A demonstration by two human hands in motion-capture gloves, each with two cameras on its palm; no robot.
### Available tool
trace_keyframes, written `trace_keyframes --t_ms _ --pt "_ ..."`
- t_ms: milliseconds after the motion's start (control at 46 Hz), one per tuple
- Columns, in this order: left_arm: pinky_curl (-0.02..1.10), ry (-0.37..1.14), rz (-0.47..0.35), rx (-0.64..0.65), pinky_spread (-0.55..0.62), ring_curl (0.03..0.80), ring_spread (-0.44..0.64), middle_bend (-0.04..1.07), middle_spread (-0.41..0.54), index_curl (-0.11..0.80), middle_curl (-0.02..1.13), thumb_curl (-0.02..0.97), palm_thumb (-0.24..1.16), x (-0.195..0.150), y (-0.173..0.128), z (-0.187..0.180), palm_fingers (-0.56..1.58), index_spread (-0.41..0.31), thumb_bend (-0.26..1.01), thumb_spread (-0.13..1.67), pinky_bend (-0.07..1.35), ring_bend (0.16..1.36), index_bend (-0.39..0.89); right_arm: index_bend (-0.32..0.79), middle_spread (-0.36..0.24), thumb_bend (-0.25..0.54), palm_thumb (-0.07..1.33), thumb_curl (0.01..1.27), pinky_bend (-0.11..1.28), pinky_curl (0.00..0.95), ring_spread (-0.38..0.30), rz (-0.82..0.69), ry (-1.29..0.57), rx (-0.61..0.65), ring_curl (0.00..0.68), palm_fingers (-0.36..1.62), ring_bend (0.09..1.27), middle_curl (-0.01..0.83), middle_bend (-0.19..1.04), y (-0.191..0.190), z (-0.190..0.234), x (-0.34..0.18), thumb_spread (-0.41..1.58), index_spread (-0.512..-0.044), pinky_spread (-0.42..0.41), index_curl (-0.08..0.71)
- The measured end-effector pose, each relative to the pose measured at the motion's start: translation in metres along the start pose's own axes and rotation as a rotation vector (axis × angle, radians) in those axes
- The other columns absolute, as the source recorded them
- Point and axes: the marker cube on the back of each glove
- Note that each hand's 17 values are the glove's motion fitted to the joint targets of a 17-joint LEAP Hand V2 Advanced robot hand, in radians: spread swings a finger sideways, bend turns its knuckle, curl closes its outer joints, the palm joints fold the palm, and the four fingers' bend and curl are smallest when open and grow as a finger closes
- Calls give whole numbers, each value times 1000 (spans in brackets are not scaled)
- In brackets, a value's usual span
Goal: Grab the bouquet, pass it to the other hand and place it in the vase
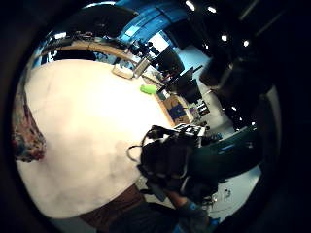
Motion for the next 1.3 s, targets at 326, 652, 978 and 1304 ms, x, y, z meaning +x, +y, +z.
trace_keyframes --t_ms 326,652,978,1304 --pt "391 36 -32 175 -237 339 -287 339 -299 299 440 462 744 -20 -10 9 1305 -253 10 817 469 600 118 176 -186 -32 960 767 684 473 -202 1 -57 -28 534 1331 911 586 681 0 23 13 424 -273 -311 507" --pt "439 -55 202 222 -403 441 -372 626 -375 387 552 562 786 1 -25 -20 1431 -311 -31 629 570 780 199 100 -175 -41 923 748 685 452 -207 -36 -65 -101 505 1199 837 564 615 1 24 -3 498 -283 -298 470" --pt "451 -147 111 584 -425 467 -381 675 -378 454 567 620 793 73 -34 -135 1390 -324 -34 563 612 816 204 106 -177 -24 880 672 510 398 -181 21 65 28 424 898 613 490 445 4 -35 3 787 -286 5 375" --pt "450 -205 118 834 -426 473 -376 684 -373 496 565 654 781 63 -53 -233 1376 -323 -36 541 630 819 193 103 -177 -24 886 626 444 376 -166 67 13 19 404 944 527 470 386 4 -22 6 881 -290 84 321"
